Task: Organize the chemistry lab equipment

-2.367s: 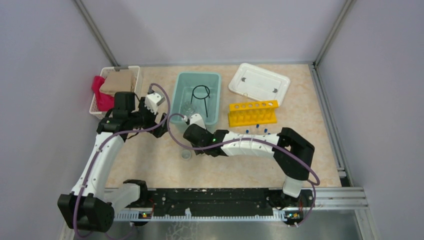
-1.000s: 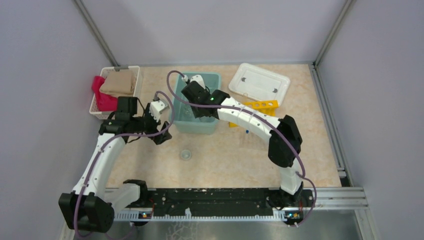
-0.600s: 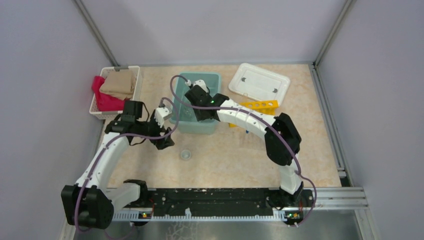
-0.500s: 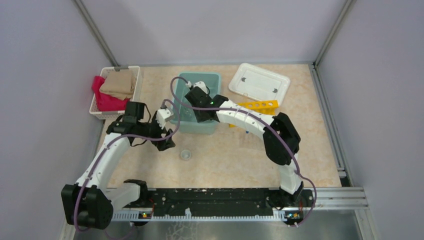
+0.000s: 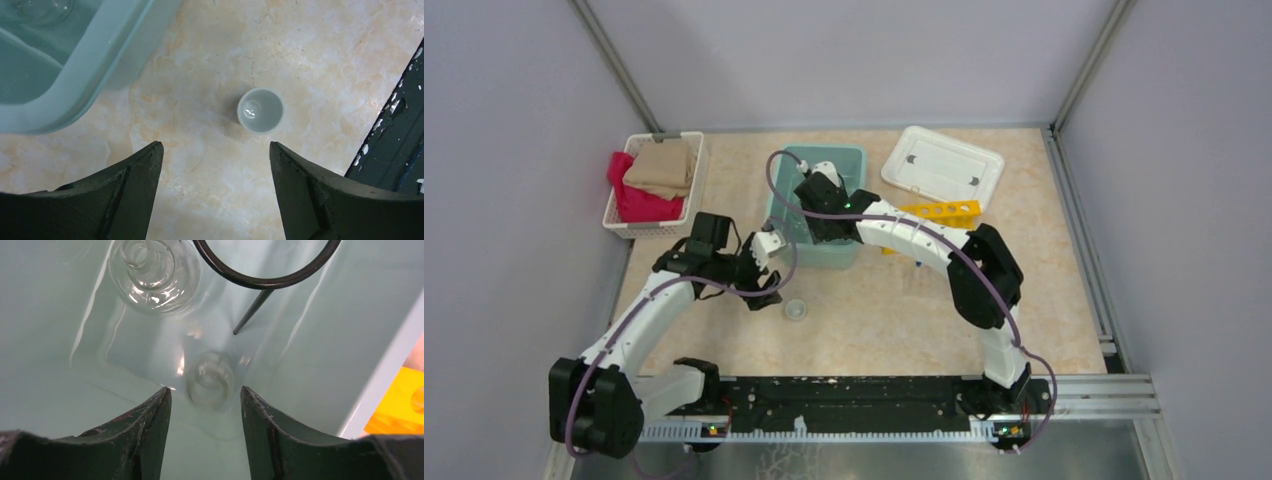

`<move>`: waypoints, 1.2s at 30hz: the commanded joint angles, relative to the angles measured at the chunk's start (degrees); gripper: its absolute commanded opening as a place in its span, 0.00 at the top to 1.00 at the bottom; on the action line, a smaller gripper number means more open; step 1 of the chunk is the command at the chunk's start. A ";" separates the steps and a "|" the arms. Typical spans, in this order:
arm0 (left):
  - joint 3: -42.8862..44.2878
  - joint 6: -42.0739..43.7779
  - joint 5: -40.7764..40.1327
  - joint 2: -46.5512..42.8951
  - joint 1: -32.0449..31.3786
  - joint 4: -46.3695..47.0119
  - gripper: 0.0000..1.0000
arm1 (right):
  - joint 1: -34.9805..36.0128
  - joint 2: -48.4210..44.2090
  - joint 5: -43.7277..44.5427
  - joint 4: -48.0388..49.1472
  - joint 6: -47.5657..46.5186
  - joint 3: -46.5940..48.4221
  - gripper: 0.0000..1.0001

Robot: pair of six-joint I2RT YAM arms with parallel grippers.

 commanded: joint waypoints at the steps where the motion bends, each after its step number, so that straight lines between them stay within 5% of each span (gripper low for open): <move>1: -1.48 1.33 -1.98 1.79 -3.31 4.41 0.17 | -0.02 -5.47 -0.50 1.30 0.53 1.62 0.45; 9: -1.94 0.94 -4.00 7.24 -7.45 9.02 0.20 | -0.07 -13.52 -1.40 -2.38 0.29 6.69 0.40; 24: -2.94 1.27 -7.65 14.38 -14.09 12.72 0.38 | -0.01 -30.35 -2.00 -2.44 4.22 -0.40 0.42; 28: -2.79 1.38 -7.78 13.82 -14.69 12.07 0.54 | -0.07 -32.45 -0.61 -2.66 4.59 -2.71 0.43; 34: 0.10 2.35 -7.08 11.46 -15.14 6.66 1.00 | -0.07 -33.96 1.57 -3.19 4.53 -4.29 0.43; 36: 1.62 2.74 -6.19 10.13 -15.18 4.19 1.00 | -0.07 -34.26 2.36 -3.38 4.20 -4.34 0.43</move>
